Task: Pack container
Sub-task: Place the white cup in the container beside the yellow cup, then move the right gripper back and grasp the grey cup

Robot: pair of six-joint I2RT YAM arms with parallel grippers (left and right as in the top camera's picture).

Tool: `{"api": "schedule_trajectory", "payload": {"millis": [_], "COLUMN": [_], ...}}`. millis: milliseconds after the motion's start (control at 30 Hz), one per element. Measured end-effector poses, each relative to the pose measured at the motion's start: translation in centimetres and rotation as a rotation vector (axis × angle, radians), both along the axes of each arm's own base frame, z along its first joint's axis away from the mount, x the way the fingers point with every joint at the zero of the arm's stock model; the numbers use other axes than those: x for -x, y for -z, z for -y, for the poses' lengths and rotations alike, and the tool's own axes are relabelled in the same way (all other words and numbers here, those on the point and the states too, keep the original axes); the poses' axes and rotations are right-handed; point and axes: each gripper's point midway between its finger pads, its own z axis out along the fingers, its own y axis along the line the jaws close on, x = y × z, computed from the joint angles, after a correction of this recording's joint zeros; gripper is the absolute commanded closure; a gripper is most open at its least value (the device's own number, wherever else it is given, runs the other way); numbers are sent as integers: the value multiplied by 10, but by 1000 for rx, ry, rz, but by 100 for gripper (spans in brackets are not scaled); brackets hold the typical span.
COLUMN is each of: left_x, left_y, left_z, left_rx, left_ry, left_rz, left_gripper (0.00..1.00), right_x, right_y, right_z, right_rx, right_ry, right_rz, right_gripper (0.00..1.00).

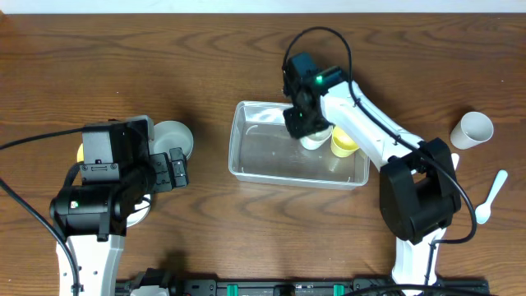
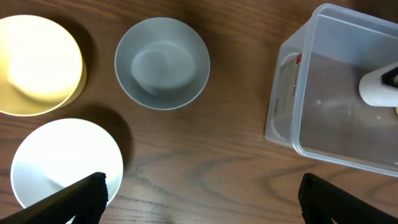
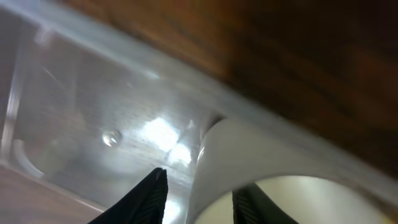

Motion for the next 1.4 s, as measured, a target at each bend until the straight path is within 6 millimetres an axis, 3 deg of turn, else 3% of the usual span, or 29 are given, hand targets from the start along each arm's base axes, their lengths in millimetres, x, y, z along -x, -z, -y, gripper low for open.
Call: {"api": "schedule_trajectory", "payload": {"millis": [167, 300, 400, 467, 533, 733, 867, 1000, 1167, 1400], "left_x": [0, 0, 0, 0, 0, 0, 0, 0, 0, 0], "left_y": [0, 0, 0, 0, 0, 0, 0, 0, 0, 0], "left_z": [0, 0, 0, 0, 0, 0, 0, 0, 0, 0], "left_rx": [0, 0, 0, 0, 0, 0, 0, 0, 0, 0], "left_ry": [0, 0, 0, 0, 0, 0, 0, 0, 0, 0], "left_rz": [0, -1, -2, -1, -2, -2, -2, -1, -1, -1], "left_gripper": [2, 2, 2, 2, 2, 2, 2, 2, 2, 2], "right_x": [-32, -41, -38, -34, -33, -28, -21, -14, 0, 2], "right_y": [-66, -132, -172, -192, -199, -184, -168, -145, -95, -41], "right_z": [-4, 16, 53, 96, 138, 257, 316, 358, 383, 380], "right_rx": [-5, 0, -6, 1, 27, 126, 142, 121, 93, 74], "right_ry": [15, 107, 235, 363, 473, 723, 827, 891, 909, 857], "right_rz": [148, 280, 340, 356, 354, 285, 255, 230, 159, 126], "right_gripper": [64, 59, 51, 29, 28, 25, 26, 28, 27, 27]}}
